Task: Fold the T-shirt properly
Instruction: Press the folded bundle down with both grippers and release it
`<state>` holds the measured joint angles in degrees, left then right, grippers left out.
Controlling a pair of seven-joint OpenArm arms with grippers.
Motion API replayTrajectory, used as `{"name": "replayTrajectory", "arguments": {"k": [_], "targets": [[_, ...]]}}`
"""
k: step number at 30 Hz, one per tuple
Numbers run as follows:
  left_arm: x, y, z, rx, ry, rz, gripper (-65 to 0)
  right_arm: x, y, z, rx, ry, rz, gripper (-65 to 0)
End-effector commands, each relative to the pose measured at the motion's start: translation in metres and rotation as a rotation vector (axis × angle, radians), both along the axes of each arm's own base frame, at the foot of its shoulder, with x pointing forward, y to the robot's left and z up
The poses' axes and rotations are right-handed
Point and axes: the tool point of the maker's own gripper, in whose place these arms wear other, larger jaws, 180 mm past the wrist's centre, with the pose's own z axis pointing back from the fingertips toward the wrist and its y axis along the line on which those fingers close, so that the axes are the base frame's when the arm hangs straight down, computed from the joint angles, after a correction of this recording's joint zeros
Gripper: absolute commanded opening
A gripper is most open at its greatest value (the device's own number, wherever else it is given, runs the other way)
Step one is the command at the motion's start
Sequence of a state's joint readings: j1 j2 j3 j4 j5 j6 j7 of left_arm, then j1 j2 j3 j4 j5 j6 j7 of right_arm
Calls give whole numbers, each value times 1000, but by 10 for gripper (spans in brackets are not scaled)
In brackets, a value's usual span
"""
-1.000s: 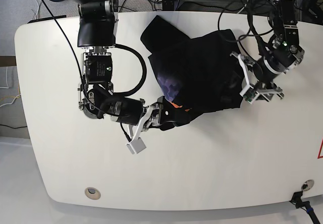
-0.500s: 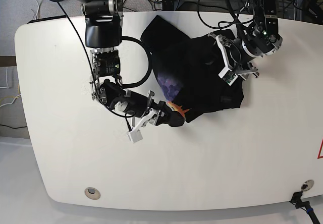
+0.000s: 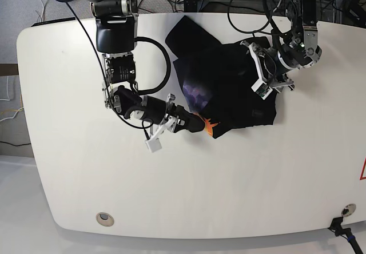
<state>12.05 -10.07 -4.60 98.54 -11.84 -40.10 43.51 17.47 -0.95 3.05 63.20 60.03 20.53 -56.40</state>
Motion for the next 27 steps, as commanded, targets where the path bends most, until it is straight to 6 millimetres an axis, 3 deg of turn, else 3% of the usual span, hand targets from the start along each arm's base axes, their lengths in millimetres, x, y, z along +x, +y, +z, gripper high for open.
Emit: {"name": "replayTrajectory", "arguments": {"k": [1, 3, 6, 11, 13, 17, 22, 27], "targets": [[8, 2, 8, -3, -32, 1, -311, 21, 7, 61, 150, -120, 6, -532], [8, 3, 8, -1, -32, 2, -311, 24, 10, 83, 234, -147, 6, -532], [8, 3, 8, -1, -32, 2, -311, 23, 18, 99, 312, -156, 22, -532], [8, 3, 8, -1, -32, 2, -311, 2, 63, 101, 323, -140, 141, -532], [8, 3, 8, -1, -32, 2, -311, -4, 71, 98, 321, -130, 161, -532], [8, 2, 8, -2, -32, 1, -311, -3, 69, 67, 166, -130, 134, -532], [8, 2, 9, -2, -33, 1, -311, -13, 56, -4, -104, -95, 148, -533], [12, 2, 11, -2, -41, 1, -311, -20, 48, -29, -209, -135, 150, -533]]}}
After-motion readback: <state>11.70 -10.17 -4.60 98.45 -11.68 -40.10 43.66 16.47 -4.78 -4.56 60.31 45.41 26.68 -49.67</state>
